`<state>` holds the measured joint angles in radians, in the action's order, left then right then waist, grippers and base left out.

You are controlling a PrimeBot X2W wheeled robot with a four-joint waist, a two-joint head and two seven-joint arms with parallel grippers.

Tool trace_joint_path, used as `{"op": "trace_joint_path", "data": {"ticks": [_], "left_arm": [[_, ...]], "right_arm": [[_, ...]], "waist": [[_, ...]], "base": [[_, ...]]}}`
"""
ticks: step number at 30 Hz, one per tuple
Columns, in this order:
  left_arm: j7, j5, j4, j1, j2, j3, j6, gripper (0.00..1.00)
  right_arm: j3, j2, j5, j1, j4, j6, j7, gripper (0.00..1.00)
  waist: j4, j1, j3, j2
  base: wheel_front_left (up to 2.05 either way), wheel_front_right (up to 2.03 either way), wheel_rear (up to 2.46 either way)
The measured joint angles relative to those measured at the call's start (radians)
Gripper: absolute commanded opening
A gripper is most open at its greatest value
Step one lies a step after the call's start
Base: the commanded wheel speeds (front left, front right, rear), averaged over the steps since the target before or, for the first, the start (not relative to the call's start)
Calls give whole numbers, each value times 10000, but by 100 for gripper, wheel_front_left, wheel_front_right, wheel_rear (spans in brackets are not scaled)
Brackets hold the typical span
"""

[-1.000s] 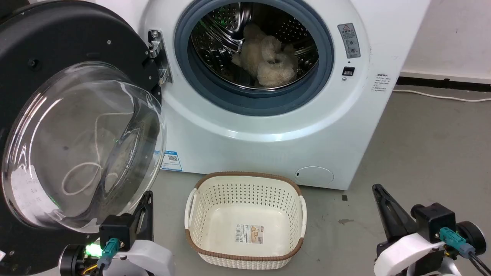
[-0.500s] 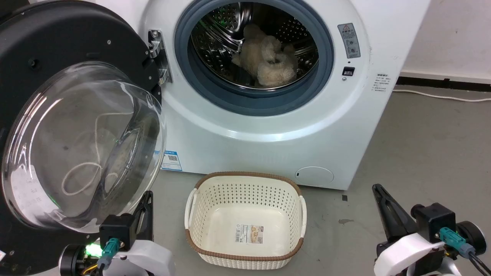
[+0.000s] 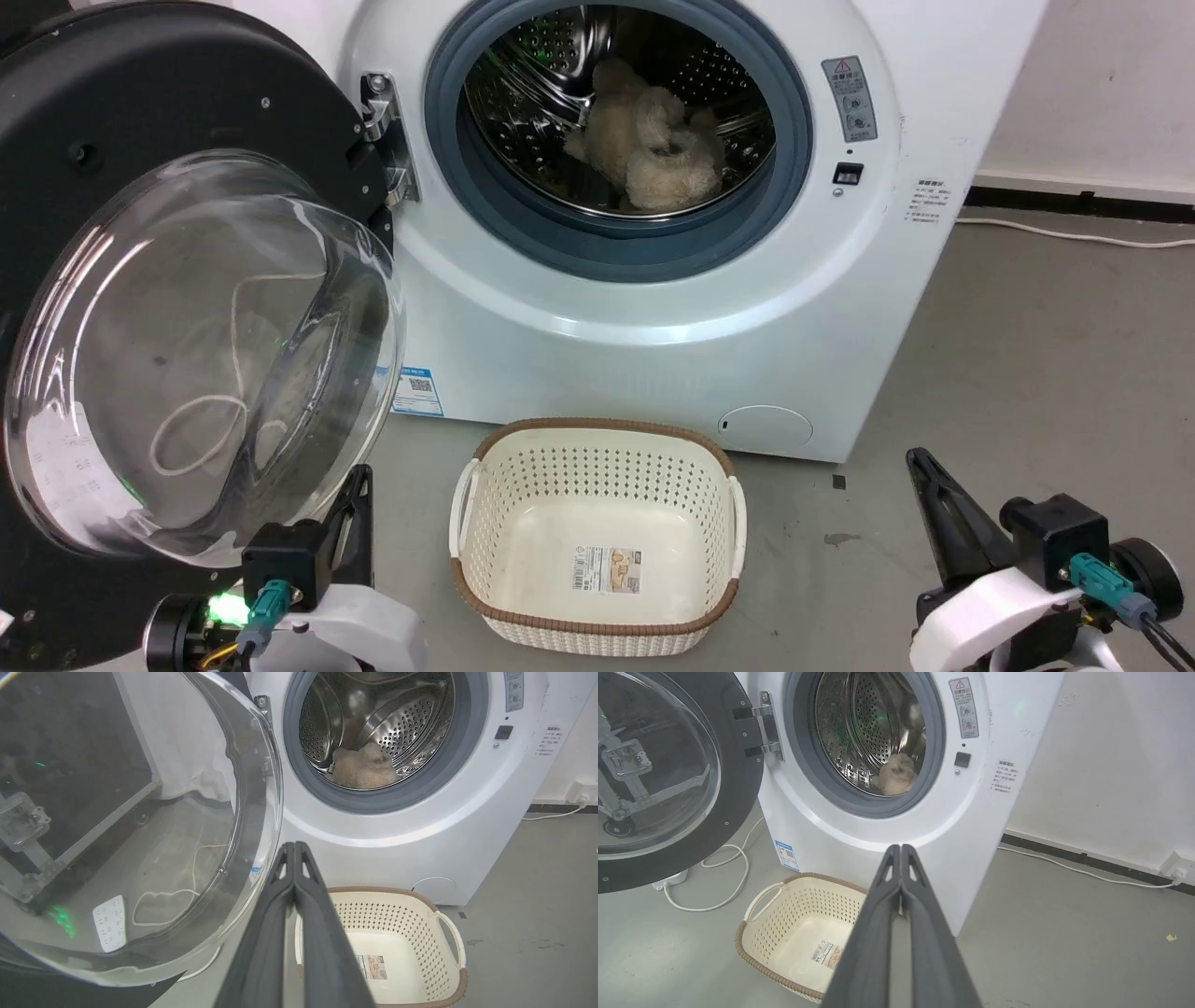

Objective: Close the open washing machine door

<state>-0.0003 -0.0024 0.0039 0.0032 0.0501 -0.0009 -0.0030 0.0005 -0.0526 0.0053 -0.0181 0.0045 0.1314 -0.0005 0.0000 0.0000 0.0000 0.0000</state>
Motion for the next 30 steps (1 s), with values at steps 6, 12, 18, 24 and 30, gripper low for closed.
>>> {"op": "trace_joint_path", "data": {"ticks": [6,12,18,24,30], "left_arm": [[-2,-2,6,0,0,-12,0,100],[-107,-2,4,0,2,-98,0,100],[-213,-2,-4,-1,13,-171,10,100],[-364,-2,-17,-1,42,-230,21,100],[-531,-2,-65,0,134,-332,92,100]], "right_arm": [[2,0,4,-10,10,0,0,100],[-19,0,132,-10,35,0,-105,100],[-75,-2,244,-10,52,0,-209,100],[-48,-2,288,-8,54,0,-372,100],[23,-2,303,1,105,0,-522,100]], "waist": [[-1,0,2,0],[39,0,0,0],[167,0,-11,0],[405,0,-38,0],[903,0,-97,0]], "base": [[0,0,0],[0,0,0],[0,0,0],[0,0,0],[0,0,0]]}}
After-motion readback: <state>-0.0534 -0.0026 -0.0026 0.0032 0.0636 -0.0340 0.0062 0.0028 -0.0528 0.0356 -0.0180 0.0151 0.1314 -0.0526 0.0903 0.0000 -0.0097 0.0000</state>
